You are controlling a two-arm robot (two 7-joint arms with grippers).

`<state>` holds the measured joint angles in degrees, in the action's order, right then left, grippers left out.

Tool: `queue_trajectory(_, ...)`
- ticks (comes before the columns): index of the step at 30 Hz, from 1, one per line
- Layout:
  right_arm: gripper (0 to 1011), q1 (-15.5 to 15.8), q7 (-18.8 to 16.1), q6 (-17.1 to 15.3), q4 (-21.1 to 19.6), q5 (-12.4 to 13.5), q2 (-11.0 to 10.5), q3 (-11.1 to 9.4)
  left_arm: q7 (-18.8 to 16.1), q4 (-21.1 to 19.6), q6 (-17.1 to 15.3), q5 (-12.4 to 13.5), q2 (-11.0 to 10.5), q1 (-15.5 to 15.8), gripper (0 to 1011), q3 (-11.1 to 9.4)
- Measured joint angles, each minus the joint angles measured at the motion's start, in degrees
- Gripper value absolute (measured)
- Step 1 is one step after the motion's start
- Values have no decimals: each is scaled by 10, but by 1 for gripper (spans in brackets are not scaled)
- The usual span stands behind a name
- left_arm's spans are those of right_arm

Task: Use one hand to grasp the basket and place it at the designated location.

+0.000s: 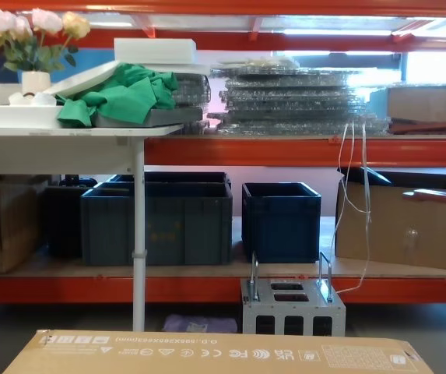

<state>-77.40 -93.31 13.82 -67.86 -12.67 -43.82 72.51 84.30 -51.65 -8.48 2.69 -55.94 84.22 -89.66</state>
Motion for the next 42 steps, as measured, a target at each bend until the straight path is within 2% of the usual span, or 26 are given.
queue_trajectory(10, 0, -2, 1, 0, -46, -3, 8, 21, 0, 0, 0, 0, 0, 0, 0, 0)
queue_trajectory(14, 0, -6, 4, -1, -59, -10, 21, 30, 0, 0, 0, 0, 0, 0, 0, 0)
queue_trajectory(18, 0, -10, 6, 3, -58, -12, 34, 37, 0, 0, 0, 0, 0, 0, 0, 0)
queue_trajectory(23, 0, -14, 10, 25, -54, -12, 53, 47, 0, 0, 0, 0, 0, 0, 0, 0)
queue_trajectory(31, 0, -19, 18, 53, -62, -8, 67, 60, 0, 0, 0, 0, 0, 0, 0, 0)
queue_trajectory(42, 0, -23, 22, 69, -75, -16, 88, 85, 0, 0, 0, 0, 0, 0, 0, 0)
